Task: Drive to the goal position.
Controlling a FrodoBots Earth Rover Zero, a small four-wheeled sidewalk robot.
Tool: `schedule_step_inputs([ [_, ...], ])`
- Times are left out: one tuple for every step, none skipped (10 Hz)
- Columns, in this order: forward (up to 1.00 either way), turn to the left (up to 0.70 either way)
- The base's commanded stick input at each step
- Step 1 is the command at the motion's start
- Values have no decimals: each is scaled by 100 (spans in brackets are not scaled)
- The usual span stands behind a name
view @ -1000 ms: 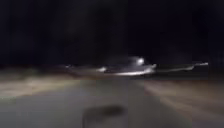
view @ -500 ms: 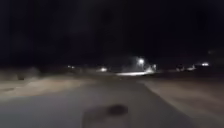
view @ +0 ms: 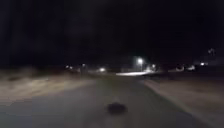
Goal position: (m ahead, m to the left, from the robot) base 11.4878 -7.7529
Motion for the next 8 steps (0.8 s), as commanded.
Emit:
schedule_step_inputs([
  [100,-40],
  [100,-40],
  [100,-34],
  [100,-12],
  [100,0],
  [100,0],
  [100,0],
  [100,0],
])
